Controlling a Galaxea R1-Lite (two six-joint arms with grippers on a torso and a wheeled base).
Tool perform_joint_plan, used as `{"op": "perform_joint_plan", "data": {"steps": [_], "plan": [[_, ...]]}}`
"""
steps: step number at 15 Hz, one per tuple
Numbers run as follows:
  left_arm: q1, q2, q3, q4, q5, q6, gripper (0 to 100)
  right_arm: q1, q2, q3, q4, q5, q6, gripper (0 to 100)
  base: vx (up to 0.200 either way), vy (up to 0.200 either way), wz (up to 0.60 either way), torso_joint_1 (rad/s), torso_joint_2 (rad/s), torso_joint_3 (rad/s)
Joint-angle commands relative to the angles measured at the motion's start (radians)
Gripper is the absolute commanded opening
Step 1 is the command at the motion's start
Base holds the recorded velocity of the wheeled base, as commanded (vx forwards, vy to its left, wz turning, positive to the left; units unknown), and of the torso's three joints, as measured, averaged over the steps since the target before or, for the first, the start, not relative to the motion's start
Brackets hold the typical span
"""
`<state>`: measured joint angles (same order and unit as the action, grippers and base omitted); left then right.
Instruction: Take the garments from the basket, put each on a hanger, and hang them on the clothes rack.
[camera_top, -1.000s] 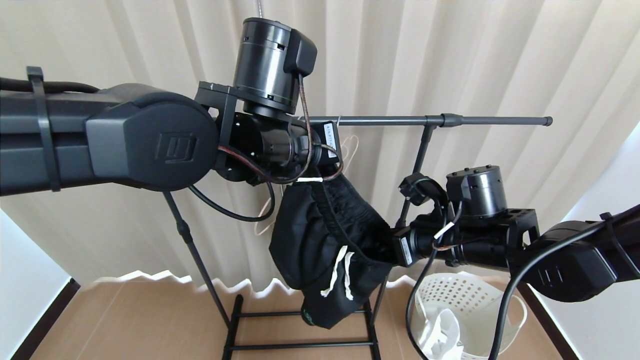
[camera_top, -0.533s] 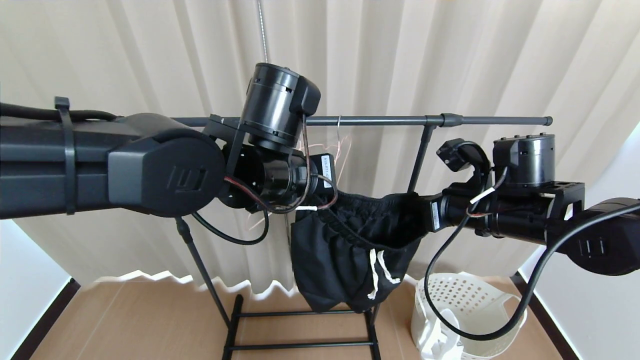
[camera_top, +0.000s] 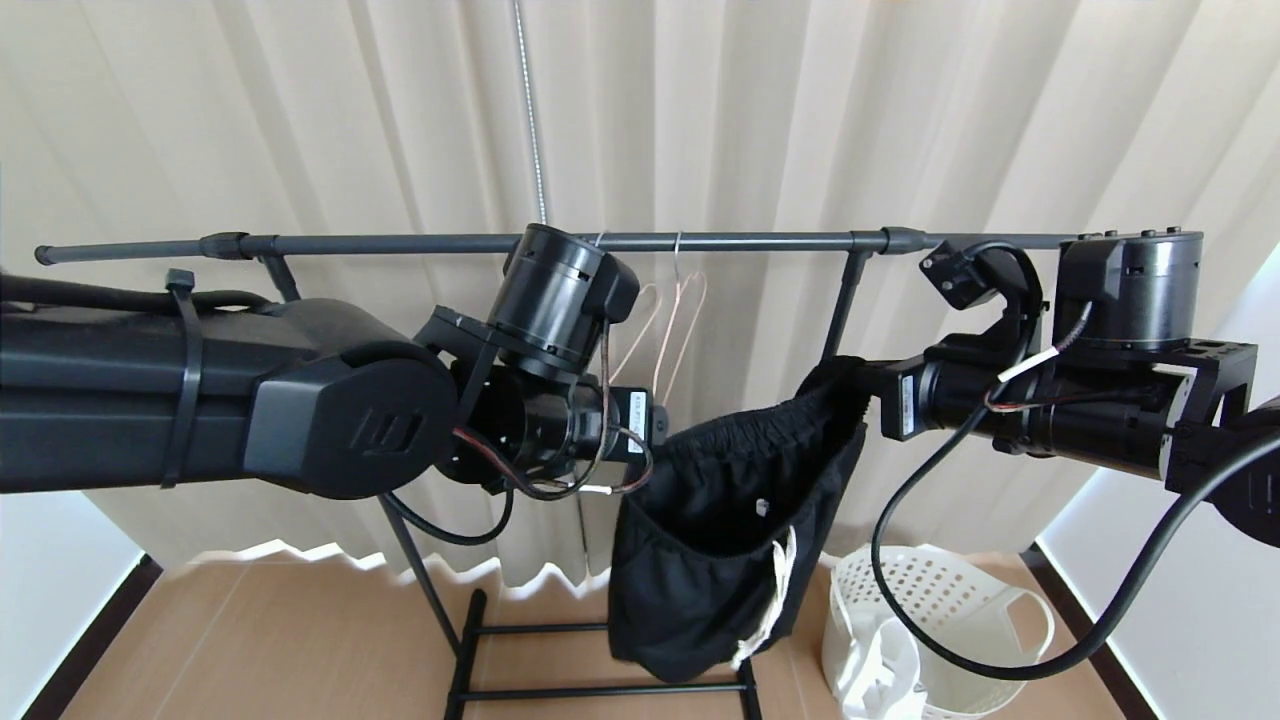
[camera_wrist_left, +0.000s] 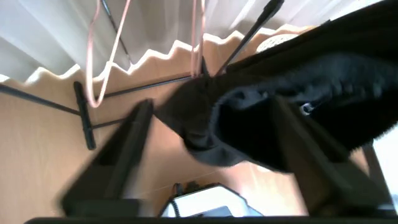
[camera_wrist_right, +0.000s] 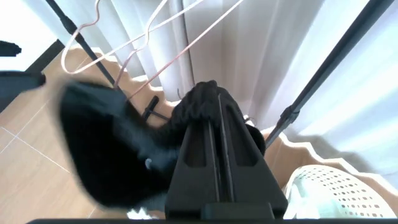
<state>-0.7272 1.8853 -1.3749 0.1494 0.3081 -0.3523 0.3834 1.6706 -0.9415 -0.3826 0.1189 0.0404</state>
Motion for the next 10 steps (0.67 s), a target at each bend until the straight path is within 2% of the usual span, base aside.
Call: {"op": "perform_joint_plan", "data": {"steps": [1, 5, 8, 10], "plan": [[0.017, -0.028, 0.043, -0.001, -0.009, 0.027, 100, 0.0, -0.005, 0.0, -0.002, -0.001, -0.001, 0, 0.0, 0.0, 0.0, 0.0, 0.0, 0.0], [0.095, 0.003, 0.01, -0.004, -0.015, 0.053, 100, 0.0, -0.008, 0.004, -0.002, -0.001, -0.001, 0, 0.0, 0.0, 0.0, 0.0, 0.0, 0.0], [0.143, 0.11, -0.108, -0.004, 0.002, 0.052, 100, 0.0, -0.011, 0.004, -0.002, -0.001, -0.001, 0, 0.0, 0.0, 0.0, 0.0, 0.0, 0.0], [0.149, 0.198, -0.196, -0.002, 0.042, 0.047, 100, 0.0, -0.011, 0.006, -0.002, -0.001, -0.001, 0, 0.0, 0.0, 0.0, 0.0, 0.0, 0.0]]}}
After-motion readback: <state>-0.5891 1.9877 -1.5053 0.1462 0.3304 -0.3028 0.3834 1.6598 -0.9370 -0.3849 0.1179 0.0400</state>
